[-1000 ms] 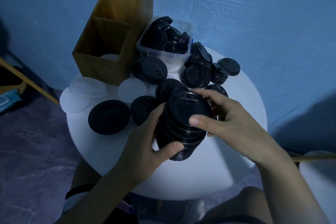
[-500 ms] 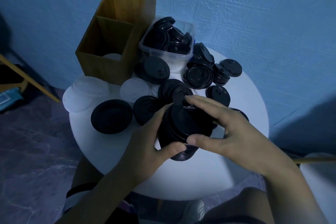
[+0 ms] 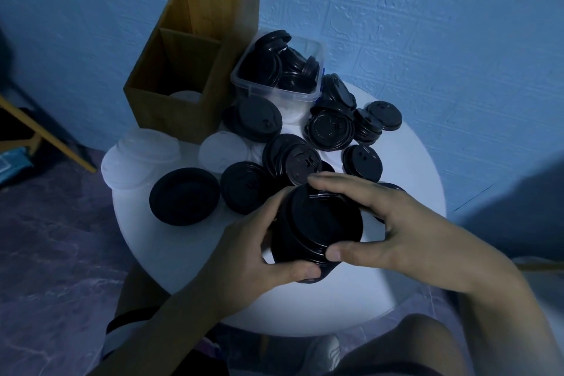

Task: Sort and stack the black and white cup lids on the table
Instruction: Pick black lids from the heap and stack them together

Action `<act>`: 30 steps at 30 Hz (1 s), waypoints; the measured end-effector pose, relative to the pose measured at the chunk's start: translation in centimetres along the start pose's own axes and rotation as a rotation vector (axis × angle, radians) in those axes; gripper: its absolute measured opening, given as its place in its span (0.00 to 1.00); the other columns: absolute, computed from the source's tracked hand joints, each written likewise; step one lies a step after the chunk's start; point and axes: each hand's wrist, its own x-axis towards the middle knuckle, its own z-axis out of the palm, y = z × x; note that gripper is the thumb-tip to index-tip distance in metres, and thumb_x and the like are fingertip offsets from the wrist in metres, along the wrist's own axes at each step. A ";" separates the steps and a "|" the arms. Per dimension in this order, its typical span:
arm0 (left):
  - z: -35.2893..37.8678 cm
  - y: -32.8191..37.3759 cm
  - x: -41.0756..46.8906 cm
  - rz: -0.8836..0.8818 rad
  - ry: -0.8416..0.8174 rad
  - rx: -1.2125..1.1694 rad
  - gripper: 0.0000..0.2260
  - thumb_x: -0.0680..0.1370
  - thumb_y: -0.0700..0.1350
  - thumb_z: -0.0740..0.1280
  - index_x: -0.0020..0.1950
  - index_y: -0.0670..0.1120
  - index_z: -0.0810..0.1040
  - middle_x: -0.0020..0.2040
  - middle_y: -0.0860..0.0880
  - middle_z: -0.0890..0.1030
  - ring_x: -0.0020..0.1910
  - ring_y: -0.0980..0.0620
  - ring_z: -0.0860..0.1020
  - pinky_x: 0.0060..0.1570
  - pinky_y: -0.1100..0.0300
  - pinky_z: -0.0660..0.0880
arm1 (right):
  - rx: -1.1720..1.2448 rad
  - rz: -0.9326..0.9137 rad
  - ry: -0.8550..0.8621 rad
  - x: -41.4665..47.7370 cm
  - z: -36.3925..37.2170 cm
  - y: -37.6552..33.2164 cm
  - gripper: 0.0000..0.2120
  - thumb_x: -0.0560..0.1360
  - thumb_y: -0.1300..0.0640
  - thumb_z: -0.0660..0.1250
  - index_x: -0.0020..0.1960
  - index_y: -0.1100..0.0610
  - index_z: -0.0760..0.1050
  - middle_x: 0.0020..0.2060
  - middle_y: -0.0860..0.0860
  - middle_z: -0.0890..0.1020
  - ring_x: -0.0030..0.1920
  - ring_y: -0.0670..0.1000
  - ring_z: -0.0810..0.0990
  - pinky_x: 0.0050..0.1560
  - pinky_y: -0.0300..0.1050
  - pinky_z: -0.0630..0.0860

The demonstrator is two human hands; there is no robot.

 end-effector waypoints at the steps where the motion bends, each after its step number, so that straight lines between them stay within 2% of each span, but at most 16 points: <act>1: 0.0 0.0 0.0 -0.006 -0.001 -0.007 0.39 0.70 0.49 0.80 0.75 0.65 0.66 0.67 0.57 0.80 0.68 0.53 0.78 0.66 0.50 0.75 | 0.002 0.005 -0.010 0.1 -0.1 -0.1 0.36 0.70 0.51 0.80 0.74 0.35 0.69 0.71 0.30 0.71 0.73 0.36 0.69 0.74 0.42 0.64; 4: -0.1 -0.1 0.0 -0.027 -0.010 -0.039 0.38 0.69 0.48 0.80 0.74 0.65 0.68 0.67 0.56 0.80 0.68 0.53 0.78 0.67 0.50 0.75 | -0.003 0.029 -0.031 0.3 -0.6 -0.4 0.35 0.70 0.53 0.81 0.71 0.34 0.70 0.68 0.28 0.73 0.70 0.35 0.72 0.72 0.38 0.66; 7: -0.1 -0.1 0.0 -0.037 -0.013 -0.037 0.38 0.69 0.47 0.81 0.73 0.64 0.69 0.66 0.56 0.80 0.67 0.52 0.78 0.66 0.51 0.76 | -0.008 0.037 -0.035 0.5 -0.8 -0.4 0.36 0.69 0.52 0.81 0.71 0.34 0.71 0.67 0.30 0.75 0.69 0.36 0.73 0.71 0.40 0.68; 12: 0.0 -0.1 0.1 -0.032 0.000 0.022 0.39 0.68 0.50 0.81 0.74 0.64 0.67 0.66 0.57 0.80 0.66 0.53 0.79 0.64 0.48 0.77 | -0.039 -0.007 0.079 0.3 0.7 0.1 0.38 0.65 0.39 0.78 0.73 0.33 0.69 0.69 0.31 0.74 0.71 0.37 0.71 0.73 0.43 0.68; 14: 0.1 -0.1 0.0 -0.026 0.019 0.041 0.39 0.67 0.51 0.81 0.74 0.63 0.68 0.65 0.58 0.81 0.65 0.53 0.80 0.63 0.50 0.77 | -0.094 -0.001 0.146 -0.1 1.2 -0.1 0.38 0.62 0.31 0.73 0.71 0.27 0.65 0.69 0.26 0.71 0.70 0.31 0.68 0.72 0.34 0.65; 16: 0.2 -0.1 -0.1 -0.021 0.036 0.053 0.39 0.66 0.52 0.81 0.74 0.63 0.68 0.63 0.59 0.81 0.63 0.55 0.80 0.61 0.52 0.78 | -0.160 0.011 0.224 -0.4 1.9 -0.3 0.39 0.61 0.27 0.69 0.70 0.28 0.64 0.66 0.21 0.69 0.68 0.26 0.66 0.67 0.24 0.62; 18: 0.2 -0.2 -0.1 -0.015 0.047 0.057 0.39 0.66 0.54 0.81 0.73 0.64 0.68 0.63 0.58 0.82 0.62 0.54 0.81 0.59 0.51 0.80 | -0.215 0.026 0.303 -0.7 2.6 -0.5 0.41 0.61 0.25 0.67 0.72 0.33 0.69 0.63 0.19 0.70 0.65 0.24 0.66 0.63 0.22 0.61; 20: 0.3 -0.2 -0.1 -0.017 0.049 0.053 0.39 0.66 0.53 0.81 0.73 0.64 0.68 0.62 0.57 0.82 0.61 0.53 0.82 0.58 0.49 0.80 | -0.244 0.038 0.362 -0.8 3.4 -0.7 0.41 0.60 0.23 0.66 0.71 0.35 0.70 0.62 0.22 0.72 0.64 0.25 0.68 0.62 0.23 0.63; 23: 0.2 -0.1 -0.2 -0.013 0.060 0.056 0.39 0.67 0.52 0.81 0.74 0.64 0.68 0.63 0.57 0.82 0.62 0.52 0.82 0.58 0.48 0.80 | -0.142 0.052 0.407 -0.9 4.0 -0.5 0.41 0.59 0.25 0.70 0.70 0.33 0.68 0.62 0.28 0.77 0.63 0.30 0.73 0.63 0.27 0.67; 26: 0.0 0.0 -0.6 -0.013 0.076 0.049 0.38 0.68 0.51 0.81 0.74 0.63 0.67 0.65 0.57 0.81 0.64 0.53 0.81 0.60 0.48 0.80 | 0.028 0.059 0.312 -1.0 3.8 0.0 0.44 0.60 0.32 0.77 0.73 0.35 0.68 0.62 0.31 0.79 0.66 0.36 0.76 0.69 0.44 0.72; 28: -0.2 0.0 -0.8 -0.020 0.080 0.037 0.39 0.68 0.51 0.80 0.76 0.60 0.67 0.66 0.57 0.81 0.65 0.53 0.80 0.62 0.48 0.79 | 0.124 0.031 0.251 -1.0 3.6 0.3 0.43 0.63 0.39 0.80 0.74 0.38 0.67 0.64 0.33 0.79 0.68 0.38 0.76 0.71 0.45 0.70; 30: -0.5 0.1 -0.8 -0.017 0.077 0.027 0.40 0.68 0.49 0.79 0.76 0.61 0.66 0.66 0.57 0.80 0.66 0.52 0.79 0.63 0.49 0.78 | 0.199 0.016 0.233 -0.8 3.6 0.4 0.40 0.67 0.45 0.81 0.74 0.39 0.67 0.64 0.33 0.79 0.68 0.38 0.75 0.71 0.41 0.70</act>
